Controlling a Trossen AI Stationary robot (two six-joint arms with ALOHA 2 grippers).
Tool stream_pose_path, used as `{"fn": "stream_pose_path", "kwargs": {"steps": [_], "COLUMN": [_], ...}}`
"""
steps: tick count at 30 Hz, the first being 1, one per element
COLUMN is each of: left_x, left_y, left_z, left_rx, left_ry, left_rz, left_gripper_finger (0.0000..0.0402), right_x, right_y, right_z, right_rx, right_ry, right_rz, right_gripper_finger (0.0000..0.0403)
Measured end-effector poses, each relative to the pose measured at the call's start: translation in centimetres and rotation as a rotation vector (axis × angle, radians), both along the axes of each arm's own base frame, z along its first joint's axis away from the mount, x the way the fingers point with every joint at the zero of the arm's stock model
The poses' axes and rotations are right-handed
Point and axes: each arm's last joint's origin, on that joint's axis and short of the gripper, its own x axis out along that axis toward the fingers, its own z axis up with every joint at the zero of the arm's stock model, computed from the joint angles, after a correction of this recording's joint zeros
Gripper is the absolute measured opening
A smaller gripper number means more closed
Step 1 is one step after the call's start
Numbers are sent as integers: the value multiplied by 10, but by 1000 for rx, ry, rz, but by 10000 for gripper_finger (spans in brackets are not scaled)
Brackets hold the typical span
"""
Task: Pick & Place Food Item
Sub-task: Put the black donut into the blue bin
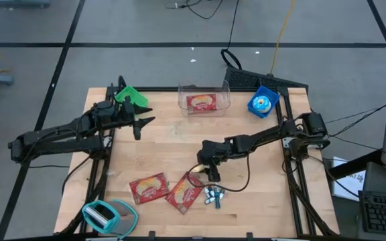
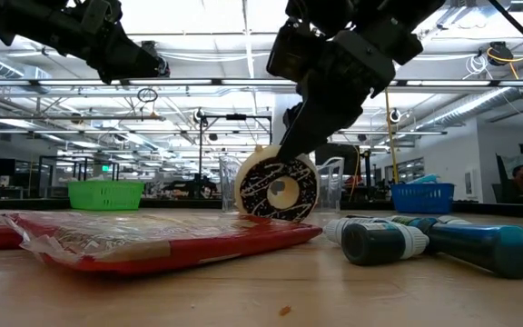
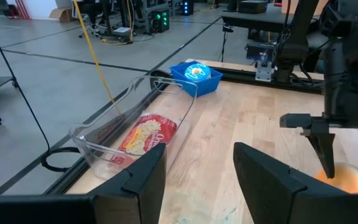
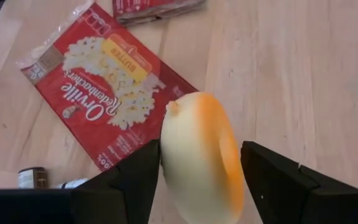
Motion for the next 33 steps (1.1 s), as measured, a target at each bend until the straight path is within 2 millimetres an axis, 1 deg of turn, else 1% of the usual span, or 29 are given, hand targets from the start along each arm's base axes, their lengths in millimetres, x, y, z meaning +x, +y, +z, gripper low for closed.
{"fn": "stream_pose_path", "kwargs": {"steps": [7, 10, 23, 33], "left_x": [0, 0, 0, 0], "left_y": [0, 0, 0, 0], "left_z": [0, 0, 0, 0], "left_rx": [0, 0, 0, 0], "left_ry": [0, 0, 0, 0], "left_rz": [0, 0, 0, 0], "left_gripper_finger": [186, 186, 186, 186], "right_x": [-1, -1, -1, -1], "right_y": [2, 2, 2, 2], "right_z": [0, 0, 0, -1], "right_rx": [-3, -4, -14, -14], "right_ry": [5, 4, 2, 2], "right_rz": [5, 4, 14, 14], "right_gripper_finger": [214, 207, 121, 71]}}
